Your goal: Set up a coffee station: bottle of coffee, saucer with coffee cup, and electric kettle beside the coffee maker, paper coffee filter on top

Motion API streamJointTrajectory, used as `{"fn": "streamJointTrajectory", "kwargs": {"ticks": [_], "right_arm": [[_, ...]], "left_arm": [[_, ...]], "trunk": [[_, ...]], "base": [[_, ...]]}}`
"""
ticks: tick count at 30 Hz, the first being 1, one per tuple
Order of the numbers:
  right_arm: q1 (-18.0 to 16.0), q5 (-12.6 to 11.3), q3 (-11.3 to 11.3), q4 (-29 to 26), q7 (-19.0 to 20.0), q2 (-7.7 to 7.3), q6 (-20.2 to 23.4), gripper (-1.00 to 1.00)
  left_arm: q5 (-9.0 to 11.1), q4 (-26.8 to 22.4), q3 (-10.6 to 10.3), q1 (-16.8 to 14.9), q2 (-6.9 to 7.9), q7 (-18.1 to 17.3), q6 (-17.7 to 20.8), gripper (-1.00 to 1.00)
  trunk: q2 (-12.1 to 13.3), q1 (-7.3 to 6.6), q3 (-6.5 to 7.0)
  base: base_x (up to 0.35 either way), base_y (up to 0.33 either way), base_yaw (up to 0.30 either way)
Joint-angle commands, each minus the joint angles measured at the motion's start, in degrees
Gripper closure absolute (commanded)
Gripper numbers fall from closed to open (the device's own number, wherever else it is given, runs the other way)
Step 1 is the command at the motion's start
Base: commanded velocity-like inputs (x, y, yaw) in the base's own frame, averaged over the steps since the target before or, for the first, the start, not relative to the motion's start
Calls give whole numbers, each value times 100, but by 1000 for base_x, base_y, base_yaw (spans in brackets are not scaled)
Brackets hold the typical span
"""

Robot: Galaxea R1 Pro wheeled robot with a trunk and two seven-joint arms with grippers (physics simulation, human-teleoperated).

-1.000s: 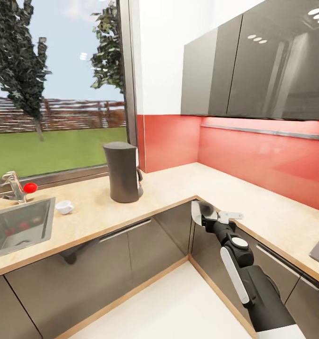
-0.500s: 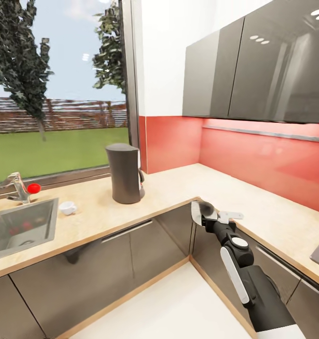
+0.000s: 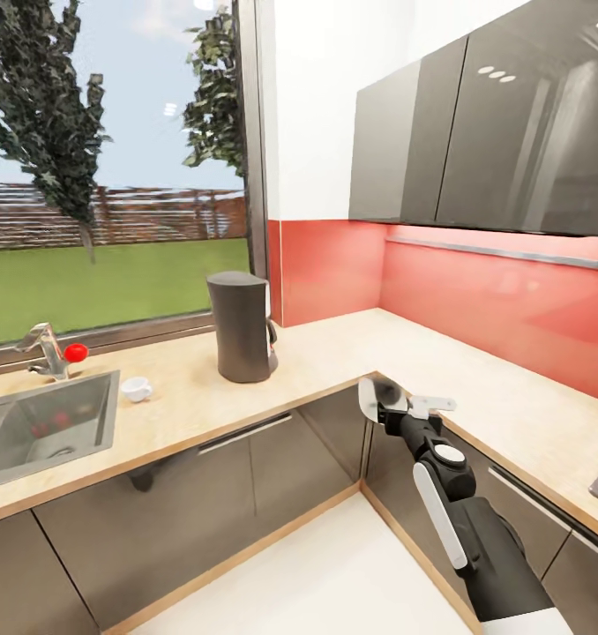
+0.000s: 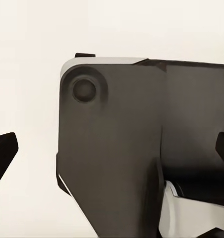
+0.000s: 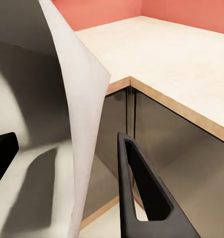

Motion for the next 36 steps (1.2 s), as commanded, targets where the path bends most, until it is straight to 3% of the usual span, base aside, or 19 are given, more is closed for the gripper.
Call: {"fn": "streamJointTrajectory", "kwargs": {"ticks": [1, 24, 36], "right_arm": [[-6, -64, 15, -8, -52, -7, 15, 100], [-6, -64, 16, -10, -52, -7, 15, 100], [-6, -64, 15, -10, -52, -7, 15, 100]], "left_arm": [[-1, -9, 34, 2, -3, 1, -7, -100], [-3, -9, 34, 2, -5, 1, -8, -100], [-3, -9, 35, 2, -2, 0, -7, -100]], "trunk": [[33, -20, 9], [956, -525, 422], [956, -525, 422]], "base": [[0, 0, 2], [0, 0, 0], [0, 0, 0]]}}
